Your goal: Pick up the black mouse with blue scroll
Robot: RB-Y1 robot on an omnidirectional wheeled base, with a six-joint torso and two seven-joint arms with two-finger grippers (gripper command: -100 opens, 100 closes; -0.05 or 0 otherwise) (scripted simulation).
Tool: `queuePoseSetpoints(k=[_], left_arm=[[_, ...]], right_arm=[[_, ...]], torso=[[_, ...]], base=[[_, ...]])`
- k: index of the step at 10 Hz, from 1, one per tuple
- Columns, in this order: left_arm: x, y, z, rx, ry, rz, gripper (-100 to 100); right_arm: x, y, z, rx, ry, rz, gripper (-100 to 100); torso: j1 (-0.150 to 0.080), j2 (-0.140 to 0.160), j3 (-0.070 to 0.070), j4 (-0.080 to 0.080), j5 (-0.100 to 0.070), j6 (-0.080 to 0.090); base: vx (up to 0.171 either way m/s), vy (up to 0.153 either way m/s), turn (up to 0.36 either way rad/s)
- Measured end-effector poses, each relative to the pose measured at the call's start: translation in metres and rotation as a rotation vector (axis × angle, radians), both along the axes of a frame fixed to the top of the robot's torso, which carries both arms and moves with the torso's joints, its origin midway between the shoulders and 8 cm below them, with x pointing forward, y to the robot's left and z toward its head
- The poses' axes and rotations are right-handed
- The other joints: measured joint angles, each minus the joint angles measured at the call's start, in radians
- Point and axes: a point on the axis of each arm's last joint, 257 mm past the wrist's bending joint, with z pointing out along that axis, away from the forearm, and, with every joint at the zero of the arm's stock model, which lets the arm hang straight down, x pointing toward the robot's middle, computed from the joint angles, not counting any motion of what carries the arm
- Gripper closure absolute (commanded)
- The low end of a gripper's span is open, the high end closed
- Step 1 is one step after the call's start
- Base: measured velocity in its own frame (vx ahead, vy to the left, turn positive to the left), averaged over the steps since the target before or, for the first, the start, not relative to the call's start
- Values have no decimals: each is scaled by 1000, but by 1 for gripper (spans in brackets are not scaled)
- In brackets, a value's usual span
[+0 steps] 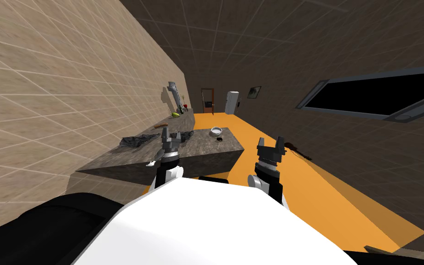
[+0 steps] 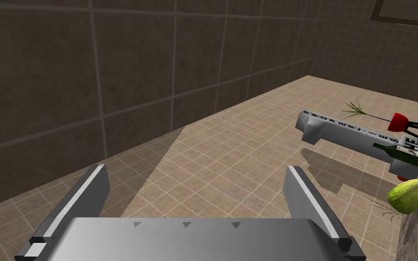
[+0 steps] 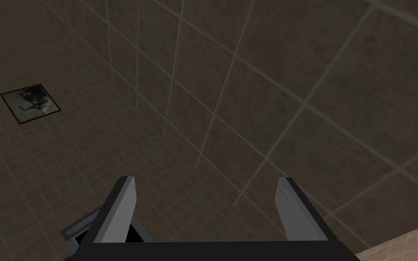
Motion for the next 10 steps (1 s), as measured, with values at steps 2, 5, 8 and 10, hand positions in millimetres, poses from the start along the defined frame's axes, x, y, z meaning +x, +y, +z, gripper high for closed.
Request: queuePoseSetpoints(k=[2, 5, 8, 10], left_arm=[[0, 0, 0, 0, 0, 0, 0], [0, 0, 0, 0, 0, 0, 0], [0, 0, 0, 0, 0, 0, 0], [0, 0, 0, 0, 0, 0, 0]], right_arm=[[6, 9, -2, -60, 20, 26, -100], [16, 24, -8, -151, 52, 61, -100], [23, 33, -15, -239, 83, 89, -100], [29, 41, -22, -304, 106, 109, -100]], torso=[[-1, 1, 1, 0, 0, 0], [-2, 3, 2, 1, 0, 0], [-2, 2, 1, 1, 0, 0], [-2, 2, 1, 1, 0, 0]], base=[[-25, -17, 50], [-42, -22, 66], [-38, -21, 69], [-42, -19, 72]])
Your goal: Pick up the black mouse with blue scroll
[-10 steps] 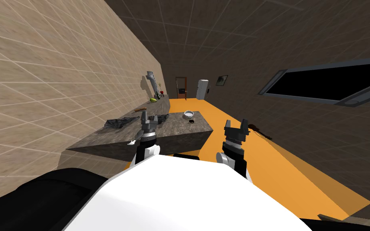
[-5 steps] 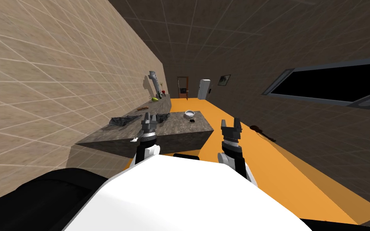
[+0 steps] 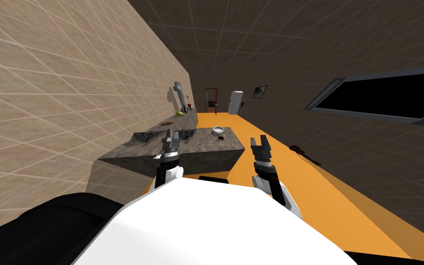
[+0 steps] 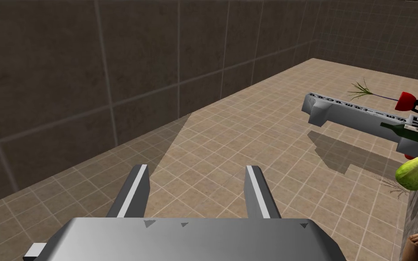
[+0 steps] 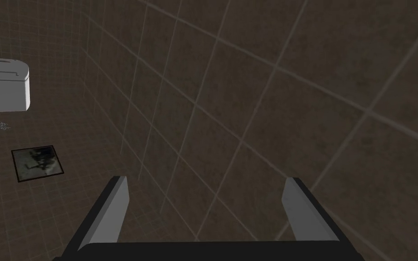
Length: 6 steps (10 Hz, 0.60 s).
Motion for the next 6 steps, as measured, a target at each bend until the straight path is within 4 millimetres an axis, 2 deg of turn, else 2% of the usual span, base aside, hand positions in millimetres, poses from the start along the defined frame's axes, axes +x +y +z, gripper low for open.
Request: queuePoseSetpoints(k=[6], left_arm=[[0, 0, 0, 0, 0, 0, 0]], right_arm=[[18, 22, -26, -224, 69, 52, -100]], torso=[[0, 0, 0, 0, 0, 0]], base=[[-47, -19, 99]])
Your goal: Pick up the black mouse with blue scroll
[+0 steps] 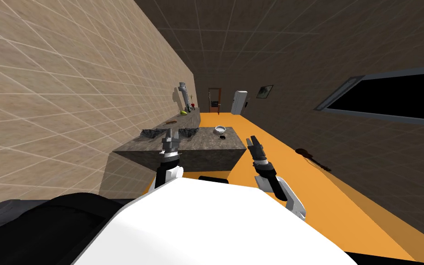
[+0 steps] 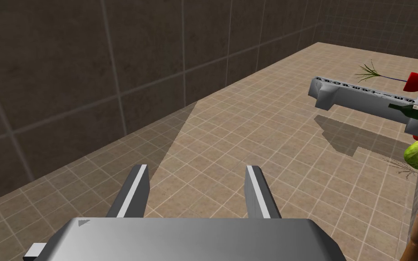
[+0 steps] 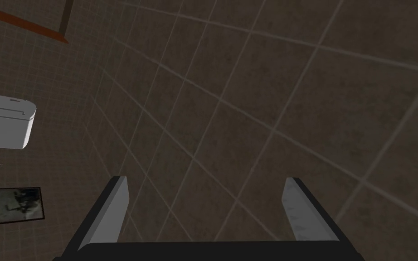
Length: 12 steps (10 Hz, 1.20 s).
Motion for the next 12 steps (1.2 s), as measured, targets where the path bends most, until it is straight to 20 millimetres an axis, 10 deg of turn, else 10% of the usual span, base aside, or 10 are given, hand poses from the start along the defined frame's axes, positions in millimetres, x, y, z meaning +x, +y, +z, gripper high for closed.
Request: queuePoseSetpoints(k=[12], left_arm=[[0, 0, 0, 0, 0, 0, 0]], right_arm=[[27, 7, -90, -551, 137, 75, -100]], torso=[[1, -1, 0, 0, 0, 0]], base=[[-44, -9, 128]])
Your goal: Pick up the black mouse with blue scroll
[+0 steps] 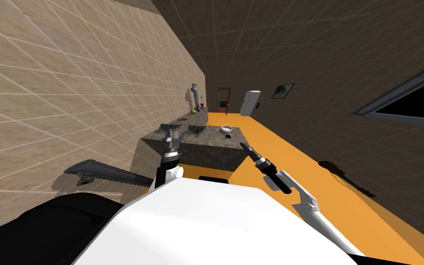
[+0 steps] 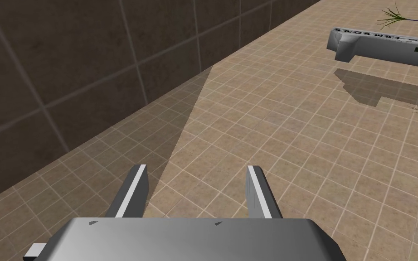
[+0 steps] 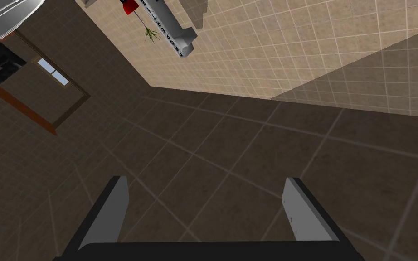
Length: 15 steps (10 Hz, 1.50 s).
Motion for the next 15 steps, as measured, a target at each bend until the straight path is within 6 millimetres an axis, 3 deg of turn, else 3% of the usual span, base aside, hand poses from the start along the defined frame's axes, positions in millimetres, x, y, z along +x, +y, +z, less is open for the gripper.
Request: queuePoseSetpoints(k=[8, 12, 15], left_arm=[[0, 0, 0, 0, 0, 0, 0], [0, 0, 0, 0, 0, 0, 0], [0, 0, 0, 0, 0, 0, 0]], right_arm=[[6, -42, -69, -404, 89, 35, -100], [8, -79, -103, -600, 139, 50, -100], [2, -118, -129, -749, 185, 58, -100]], torso=[[0, -2, -1, 0, 0, 0], [1, -3, -2, -1, 0, 0], [1, -4, -2, -1, 0, 0]], base=[[-21, 8, 169], [1, 17, 159], [15, 18, 162]])
